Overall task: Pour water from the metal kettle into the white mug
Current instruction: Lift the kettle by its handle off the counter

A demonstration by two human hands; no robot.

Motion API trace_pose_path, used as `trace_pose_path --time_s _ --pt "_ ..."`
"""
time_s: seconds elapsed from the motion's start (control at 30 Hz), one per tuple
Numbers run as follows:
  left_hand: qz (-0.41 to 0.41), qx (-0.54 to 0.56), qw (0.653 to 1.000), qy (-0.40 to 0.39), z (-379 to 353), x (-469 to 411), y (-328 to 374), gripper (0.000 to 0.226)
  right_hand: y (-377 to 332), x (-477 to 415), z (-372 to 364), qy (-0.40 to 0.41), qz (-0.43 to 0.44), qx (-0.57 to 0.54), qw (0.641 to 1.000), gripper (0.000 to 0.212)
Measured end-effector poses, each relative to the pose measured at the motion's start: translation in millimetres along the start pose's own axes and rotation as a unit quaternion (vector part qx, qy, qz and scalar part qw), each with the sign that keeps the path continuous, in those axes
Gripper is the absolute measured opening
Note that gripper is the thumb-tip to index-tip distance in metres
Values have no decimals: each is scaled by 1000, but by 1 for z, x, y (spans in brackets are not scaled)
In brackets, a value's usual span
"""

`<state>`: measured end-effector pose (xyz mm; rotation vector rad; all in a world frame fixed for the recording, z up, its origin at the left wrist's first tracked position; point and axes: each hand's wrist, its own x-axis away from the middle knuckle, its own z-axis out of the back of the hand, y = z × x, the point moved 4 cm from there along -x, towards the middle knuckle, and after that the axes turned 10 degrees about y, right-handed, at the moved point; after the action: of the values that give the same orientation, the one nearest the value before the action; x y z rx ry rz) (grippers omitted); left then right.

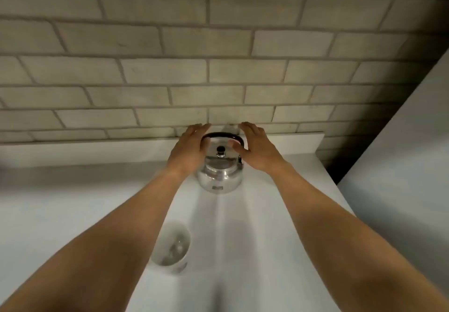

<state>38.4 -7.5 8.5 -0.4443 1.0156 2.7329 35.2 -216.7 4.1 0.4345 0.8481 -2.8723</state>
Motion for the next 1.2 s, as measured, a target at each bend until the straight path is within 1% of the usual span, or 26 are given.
trace_pose_path --time_s 0.07,0.17,0.27,0.33,0.4,0.53,0.63,0.83,0.9,0.97,1.07,1.13,1.2 --pt "-21 -11 1000 2 -7 -10 -2 47 8 -10 -2 -11 17 -6 1000 76" --pt "-13 -4 1000 -6 -14 -20 -10 47 13 -18 -11 -41 32 -41 998 69" --pt "-22 -25 999 -25 -20 -24 -13 42 6 -22 -22 -62 56 -72 994 55" --pt "-22 -30 999 -19 -22 -24 -16 38 2 -25 -26 -56 53 -108 991 42" --pt "-25 -23 999 -16 -21 -22 -14 36 -3 -27 -27 -46 46 -130 989 35" --pt "-44 -19 999 -26 -12 -12 -6 35 -9 -26 -25 -66 42 -149 986 30" --pt "-39 -11 999 -19 -1 3 2 35 -12 -14 -15 -62 38 -163 984 26" --pt "-78 -6 997 1 29 33 44 33 -40 13 22 -38 75 -123 989 23" --pt "-101 -13 995 20 40 46 58 30 -46 22 36 -21 80 -115 990 25" --pt "-109 -17 993 50 50 64 69 30 -54 34 48 -6 105 -111 988 25" --pt "-94 5 987 129 63 101 76 35 -63 54 61 9 154 -90 984 28" --pt "-104 2 979 175 69 132 82 38 -66 65 68 17 157 -76 985 29" --pt "-130 -28 972 191 68 163 88 38 -67 75 76 25 153 -68 986 30"
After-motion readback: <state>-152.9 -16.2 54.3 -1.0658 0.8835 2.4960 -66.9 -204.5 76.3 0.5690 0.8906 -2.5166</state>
